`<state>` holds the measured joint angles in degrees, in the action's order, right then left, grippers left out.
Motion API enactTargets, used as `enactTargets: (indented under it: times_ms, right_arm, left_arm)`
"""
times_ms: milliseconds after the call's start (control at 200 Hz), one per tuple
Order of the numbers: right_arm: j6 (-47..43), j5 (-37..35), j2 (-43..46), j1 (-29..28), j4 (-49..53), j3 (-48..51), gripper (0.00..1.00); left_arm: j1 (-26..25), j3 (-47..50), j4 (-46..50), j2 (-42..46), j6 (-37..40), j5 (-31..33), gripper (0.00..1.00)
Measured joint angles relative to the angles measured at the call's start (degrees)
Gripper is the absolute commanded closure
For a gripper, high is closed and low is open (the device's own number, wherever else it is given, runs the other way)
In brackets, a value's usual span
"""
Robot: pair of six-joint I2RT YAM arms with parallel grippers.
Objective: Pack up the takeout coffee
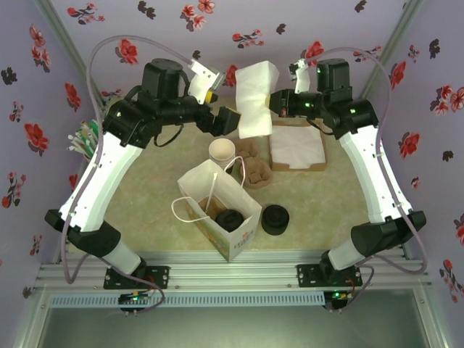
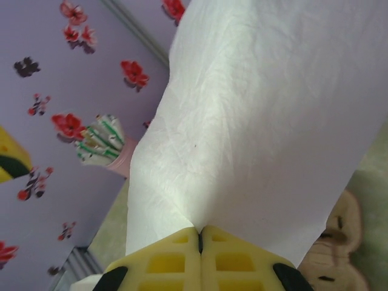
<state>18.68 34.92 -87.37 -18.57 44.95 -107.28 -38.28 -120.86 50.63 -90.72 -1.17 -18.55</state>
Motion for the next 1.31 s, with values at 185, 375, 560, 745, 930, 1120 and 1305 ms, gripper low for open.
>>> enactTargets:
  times_ms: [185,375,560,745,930,1120,1305]
  right_arm:
    - [0.70,5.64,0.00,-0.52,2.19,-1.09,1.00]
    - [1.29,10.34,0.00,-1.53,3.76,-1.22,1.00]
    - [1.49,13.51,0.02,-3.10,4.28,-1.95,1.00]
    - [2.21,16.31,0.92,-3.85,4.00,-2.40,1.00]
    - [3.02,18.08,2.27,-4.13,2.69,-3.04,1.00]
    - [3.98,18.84,2.95,-5.29,1.18,-3.23,1.00]
    - [4.39,18.93,2.95,-6.25,0.68,-4.04,1.00]
  left_arm:
    - [-2.69,1.68,-0.46,1.05,8.61,0.28,0.01]
    - [-4.63,1.20,-0.02,0.63,15.91,-1.25,0.01]
    - [-4.74,-3.58,2.62,-3.56,19.54,-3.61,0.01]
    - [-4.74,-5.53,5.66,-6.62,20.57,-7.30,0.01]
    - [-4.74,-5.70,7.96,-7.37,20.52,-9.55,0.13]
    - [-4.74,-7.34,8.61,-7.61,19.32,-11.67,0.33]
    - [-4.68,-8.07,8.52,-7.58,17.44,-12.94,0.71]
